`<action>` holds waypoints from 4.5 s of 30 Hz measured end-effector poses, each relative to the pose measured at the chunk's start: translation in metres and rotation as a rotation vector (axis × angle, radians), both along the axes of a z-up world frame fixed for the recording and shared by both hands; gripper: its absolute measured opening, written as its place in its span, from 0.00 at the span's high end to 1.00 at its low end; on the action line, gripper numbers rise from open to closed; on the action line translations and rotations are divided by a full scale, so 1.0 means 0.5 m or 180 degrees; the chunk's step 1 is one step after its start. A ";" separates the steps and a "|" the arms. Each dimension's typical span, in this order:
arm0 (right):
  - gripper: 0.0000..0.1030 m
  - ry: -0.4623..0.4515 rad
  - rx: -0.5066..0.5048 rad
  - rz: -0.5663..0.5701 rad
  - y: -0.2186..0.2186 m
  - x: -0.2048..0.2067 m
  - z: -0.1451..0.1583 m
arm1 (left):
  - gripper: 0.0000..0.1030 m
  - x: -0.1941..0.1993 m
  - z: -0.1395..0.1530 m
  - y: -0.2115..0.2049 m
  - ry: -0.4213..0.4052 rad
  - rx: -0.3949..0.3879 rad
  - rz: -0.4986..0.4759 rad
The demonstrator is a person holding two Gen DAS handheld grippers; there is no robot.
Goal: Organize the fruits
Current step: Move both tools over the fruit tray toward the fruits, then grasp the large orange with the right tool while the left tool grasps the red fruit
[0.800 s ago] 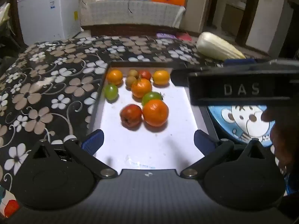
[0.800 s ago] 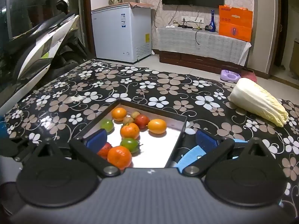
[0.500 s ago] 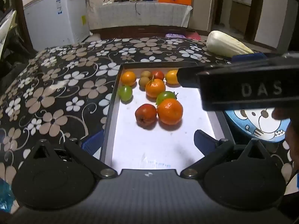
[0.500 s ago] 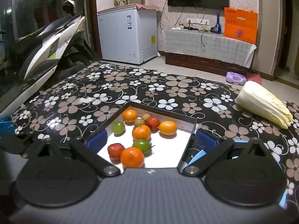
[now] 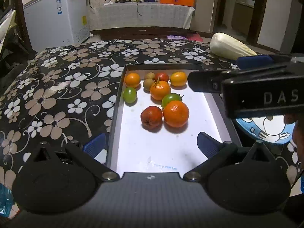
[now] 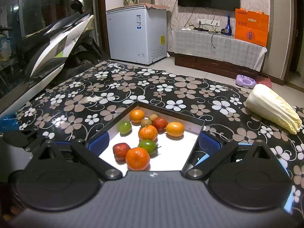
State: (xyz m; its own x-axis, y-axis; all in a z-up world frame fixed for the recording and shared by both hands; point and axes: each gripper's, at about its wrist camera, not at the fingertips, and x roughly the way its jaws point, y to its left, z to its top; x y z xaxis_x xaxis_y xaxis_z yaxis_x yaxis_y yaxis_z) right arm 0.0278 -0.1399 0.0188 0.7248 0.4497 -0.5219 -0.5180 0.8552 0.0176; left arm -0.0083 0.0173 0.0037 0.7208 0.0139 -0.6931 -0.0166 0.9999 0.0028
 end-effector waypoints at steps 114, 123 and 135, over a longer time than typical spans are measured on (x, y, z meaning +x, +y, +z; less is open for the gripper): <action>0.35 0.0498 -0.0199 0.0252 0.042 0.046 -0.075 | 0.12 0.033 -0.030 0.008 -0.0205 -0.0057 -0.0504; 0.44 0.0731 -0.0207 0.0264 0.051 0.074 -0.097 | 0.12 0.045 -0.042 -0.002 -0.0172 0.0031 -0.0593; 0.49 0.0915 -0.0325 0.0280 0.081 0.090 -0.124 | 0.12 0.061 -0.048 0.011 -0.0058 -0.0075 -0.0519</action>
State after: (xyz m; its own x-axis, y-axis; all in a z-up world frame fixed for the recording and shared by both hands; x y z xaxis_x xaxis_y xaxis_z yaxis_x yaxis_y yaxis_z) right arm 0.0727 -0.0995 -0.0432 0.5017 0.4388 -0.7455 -0.5762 0.8123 0.0904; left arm 0.0222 0.0226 -0.0203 0.7245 -0.1203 -0.6787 0.1460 0.9891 -0.0195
